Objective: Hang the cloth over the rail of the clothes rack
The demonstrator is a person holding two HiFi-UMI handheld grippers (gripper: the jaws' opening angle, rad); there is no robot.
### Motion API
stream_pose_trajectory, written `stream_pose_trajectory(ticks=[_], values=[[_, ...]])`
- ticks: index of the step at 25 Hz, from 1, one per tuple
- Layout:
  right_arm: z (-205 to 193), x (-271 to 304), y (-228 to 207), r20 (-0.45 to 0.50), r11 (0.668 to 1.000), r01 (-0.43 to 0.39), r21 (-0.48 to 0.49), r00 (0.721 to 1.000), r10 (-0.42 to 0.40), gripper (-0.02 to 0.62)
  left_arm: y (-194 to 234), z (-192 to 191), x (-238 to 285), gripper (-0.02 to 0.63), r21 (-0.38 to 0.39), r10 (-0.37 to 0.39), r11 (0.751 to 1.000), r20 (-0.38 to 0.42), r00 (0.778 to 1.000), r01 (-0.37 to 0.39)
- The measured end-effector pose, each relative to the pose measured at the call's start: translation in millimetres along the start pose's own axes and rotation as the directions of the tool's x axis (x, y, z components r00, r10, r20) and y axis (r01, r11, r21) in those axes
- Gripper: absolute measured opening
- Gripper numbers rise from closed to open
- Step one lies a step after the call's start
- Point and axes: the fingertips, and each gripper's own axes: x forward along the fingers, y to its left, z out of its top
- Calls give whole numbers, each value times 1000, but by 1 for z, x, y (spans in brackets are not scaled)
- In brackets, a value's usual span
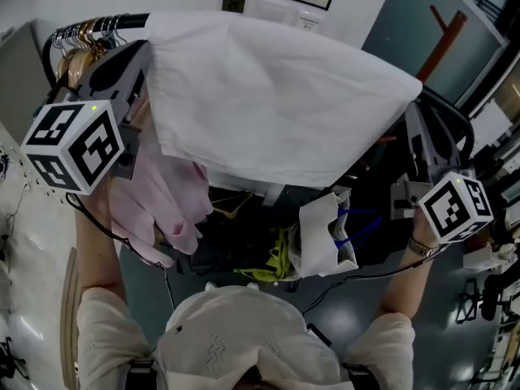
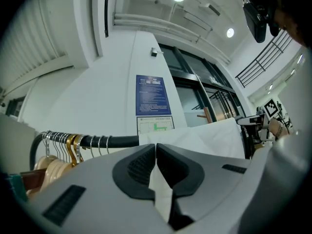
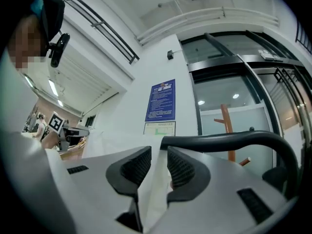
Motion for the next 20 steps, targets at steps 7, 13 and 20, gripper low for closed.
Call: stream_pose_trajectory(ticks=[7,13,20], values=[[-1,12,12,-24,997,-74,6,997,74,91,-2,7,1,23,85,20,996,13,1000,-21],[4,6,11,-44,995,-91,36,995,92,91,6,16,8,23,87,4,996,-28,1000,-2],[0,11,16,-76,995,-97,-2,992,96,92,7,2,33,45,118,-12,993,-132,991,28]])
